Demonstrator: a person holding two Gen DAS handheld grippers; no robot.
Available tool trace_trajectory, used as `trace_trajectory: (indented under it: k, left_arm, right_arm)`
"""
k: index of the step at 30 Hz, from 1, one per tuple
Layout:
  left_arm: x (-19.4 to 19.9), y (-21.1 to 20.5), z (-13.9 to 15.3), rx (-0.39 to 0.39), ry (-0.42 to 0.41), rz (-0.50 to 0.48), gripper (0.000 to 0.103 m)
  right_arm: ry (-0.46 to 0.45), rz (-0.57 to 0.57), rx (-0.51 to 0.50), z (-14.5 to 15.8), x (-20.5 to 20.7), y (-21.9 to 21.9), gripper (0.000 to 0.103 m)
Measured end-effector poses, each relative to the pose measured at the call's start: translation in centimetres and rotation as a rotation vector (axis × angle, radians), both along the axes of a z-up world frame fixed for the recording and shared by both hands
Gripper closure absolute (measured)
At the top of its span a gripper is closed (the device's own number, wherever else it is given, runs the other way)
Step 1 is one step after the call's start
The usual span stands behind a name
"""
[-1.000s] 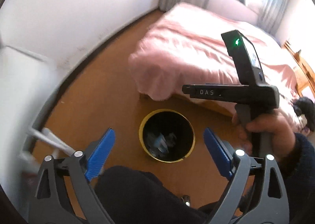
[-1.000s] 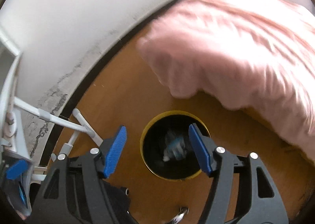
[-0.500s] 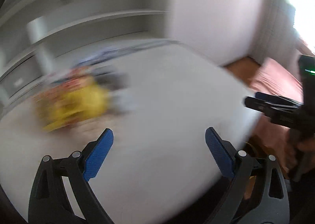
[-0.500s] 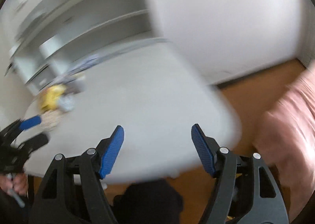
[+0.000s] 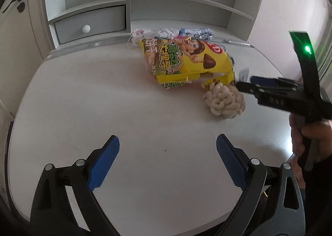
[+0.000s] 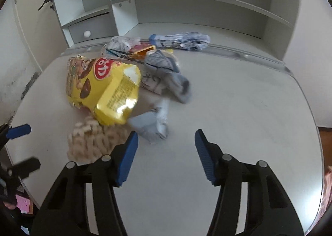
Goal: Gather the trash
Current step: 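Grasp the puffed snack rings with the left gripper while the right grasps a grey wrapper, then carry both items over the bin and open both grippers to drop them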
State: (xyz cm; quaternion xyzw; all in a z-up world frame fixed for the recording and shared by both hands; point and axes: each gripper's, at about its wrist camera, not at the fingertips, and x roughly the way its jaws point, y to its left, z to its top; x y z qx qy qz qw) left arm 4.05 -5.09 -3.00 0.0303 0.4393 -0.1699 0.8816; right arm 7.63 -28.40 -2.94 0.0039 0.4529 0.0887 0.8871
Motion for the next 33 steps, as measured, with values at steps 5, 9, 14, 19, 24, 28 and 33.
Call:
trace_trajectory:
  k: [5,9,14,19,24,28,33]
  left_arm:
    - [1.4,-1.2,-0.6,-0.007,0.0,-0.02,0.011]
    - [2.0,-3.8,-0.5,-0.012,-0.002,-0.058,0.011]
    - [3.3,-7.6,-1.5,0.011,0.013,-0.111,0.011]
    - [4.7,-9.9,-2.2,0.035,0.016,-0.127,0.012]
    - [4.7,-11.5,-2.1,0.057,0.004,-0.146,0.053]
    - [2.7,-13.7,-1.3,0.02,0.024,-0.224,0.065]
    - [-0.6,-18.9,-0.3,-0.003,-0.002,-0.378,0.066]
  right_arm:
    - [0.009,0.016,0.008,-0.7,1.0,0.6,0.077]
    - [-0.019,-0.006,0.04,0.1,0.9,0.0,0.08]
    - [-0.037,-0.043,0.064,1.4,-1.2,-2.0,0.08]
    - [-0.045,-0.092,0.077,1.9,-3.8,-4.2,0.08]
    - [-0.043,-0.162,0.071,1.9,-6.4,-6.8,0.08]
    - [-0.043,-0.225,0.071,2.1,-8.6,-9.2,0.08]
    - [-0.044,-0.352,0.073,2.3,-12.5,-13.6,0.08]
